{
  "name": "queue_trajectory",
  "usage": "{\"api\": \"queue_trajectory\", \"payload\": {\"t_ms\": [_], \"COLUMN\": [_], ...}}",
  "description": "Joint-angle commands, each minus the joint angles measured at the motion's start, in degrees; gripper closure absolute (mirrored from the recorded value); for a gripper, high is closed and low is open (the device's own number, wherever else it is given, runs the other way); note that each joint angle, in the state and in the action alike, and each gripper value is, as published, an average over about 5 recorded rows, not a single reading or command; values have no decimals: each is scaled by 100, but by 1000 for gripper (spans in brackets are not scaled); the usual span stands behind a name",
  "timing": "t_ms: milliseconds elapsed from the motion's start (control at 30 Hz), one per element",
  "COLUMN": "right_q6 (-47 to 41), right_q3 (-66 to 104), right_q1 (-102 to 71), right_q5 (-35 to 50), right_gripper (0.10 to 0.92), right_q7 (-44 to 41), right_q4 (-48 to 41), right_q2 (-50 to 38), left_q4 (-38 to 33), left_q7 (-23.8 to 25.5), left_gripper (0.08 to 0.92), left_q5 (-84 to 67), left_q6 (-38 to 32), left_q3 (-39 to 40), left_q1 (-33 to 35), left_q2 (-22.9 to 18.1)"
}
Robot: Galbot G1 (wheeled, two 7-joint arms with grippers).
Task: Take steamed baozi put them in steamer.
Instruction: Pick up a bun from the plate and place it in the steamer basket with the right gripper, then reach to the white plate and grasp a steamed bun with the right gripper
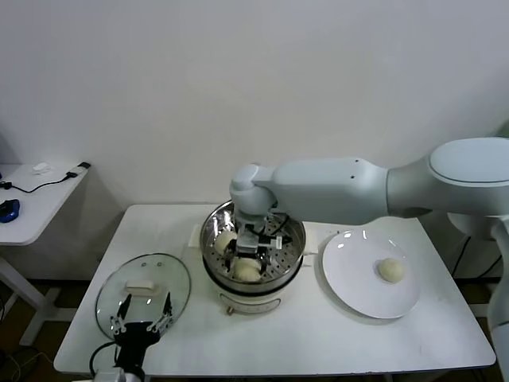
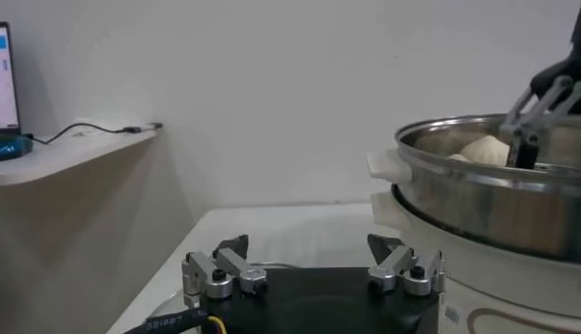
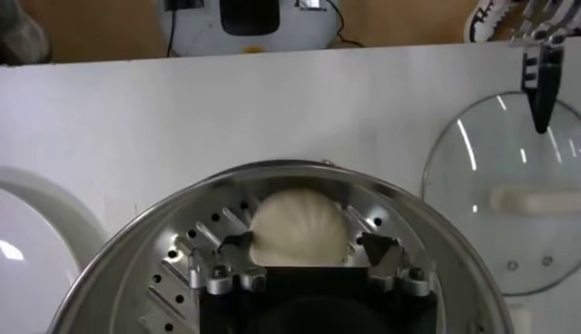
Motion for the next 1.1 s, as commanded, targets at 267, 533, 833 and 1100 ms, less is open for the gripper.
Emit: {"api": "queue_trajectory", "payload": {"t_ms": [267,533,833,1100], "right_q6": [-191,-1499,-2711,-2867], "right_q3": [-322,-1431,-868,463], "right_q1": [1535,1615,82,-1583], "right_q5": [2047,2350,1360,599], "right_gripper": [203,203,203,203], "right_q7": [-902,-780,32,328], "right_q4": [-741,-1344,-700,-1221], "right_q2": [-1383,-3222,-4672,-4680], "left_q4": [-65,-132,-138,-140], "left_q7": [11,-4,-3,0], "left_gripper": [177,177,177,177], "left_q5": [-1,10,-1,25], "left_q6": [0,-45,-43,-26], "left_q3": [68,67,14,-8], "left_q1": [5,10,2,29], "left_q2": [14,59,67,29]}}
